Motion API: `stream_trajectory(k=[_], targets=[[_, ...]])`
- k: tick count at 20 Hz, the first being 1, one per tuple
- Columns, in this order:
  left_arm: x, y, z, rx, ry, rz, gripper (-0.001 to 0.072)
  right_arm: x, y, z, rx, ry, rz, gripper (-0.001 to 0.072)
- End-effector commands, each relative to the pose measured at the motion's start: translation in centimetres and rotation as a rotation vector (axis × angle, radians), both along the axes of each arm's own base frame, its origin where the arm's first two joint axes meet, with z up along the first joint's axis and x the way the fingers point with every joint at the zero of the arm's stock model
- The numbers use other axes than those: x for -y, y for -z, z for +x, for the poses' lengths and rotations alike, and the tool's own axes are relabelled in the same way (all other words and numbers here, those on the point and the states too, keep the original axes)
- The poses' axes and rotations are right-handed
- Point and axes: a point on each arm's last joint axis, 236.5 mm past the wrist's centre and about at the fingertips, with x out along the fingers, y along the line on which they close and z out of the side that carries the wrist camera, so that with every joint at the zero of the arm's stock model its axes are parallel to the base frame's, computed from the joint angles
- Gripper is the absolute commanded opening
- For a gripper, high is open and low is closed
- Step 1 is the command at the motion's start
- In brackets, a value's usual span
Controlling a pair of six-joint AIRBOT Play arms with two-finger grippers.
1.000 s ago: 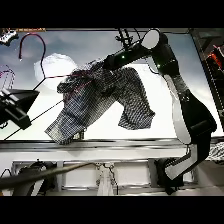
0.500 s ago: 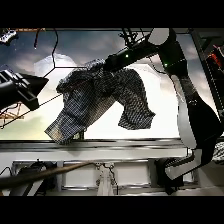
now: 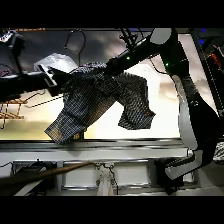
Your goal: Fold the clothes and pants, and hang the long-sleeved shirts on hangers.
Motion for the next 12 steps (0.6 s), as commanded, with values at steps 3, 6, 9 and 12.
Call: stream_trajectory(k=[3, 6, 9, 12], targets=[[2.9, 3.8, 3.0, -0.171, 0.150, -0.293, 0.0012, 0.3, -1.6, -1.7, -0.002, -0.031, 0.007, 0.0021], [4.4, 5.7, 3.7, -0.243, 0.242, -0.377, 0.0012, 0.2, -3.5, -2.8, 0.014, -0.039, 0.041, 0.0021], [6.4, 5.1, 3.8, -0.269, 0.385, -0.482, 0.0013, 0.3, -4.7, -3.7, 0.009, -0.035, 0.056, 0.0021], [5.8, 1.8, 4.7, -0.233, 0.476, -0.714, 0.0012, 0.9, -4.8, -5.3, -0.031, -0.063, 0.028, 0.0022]])
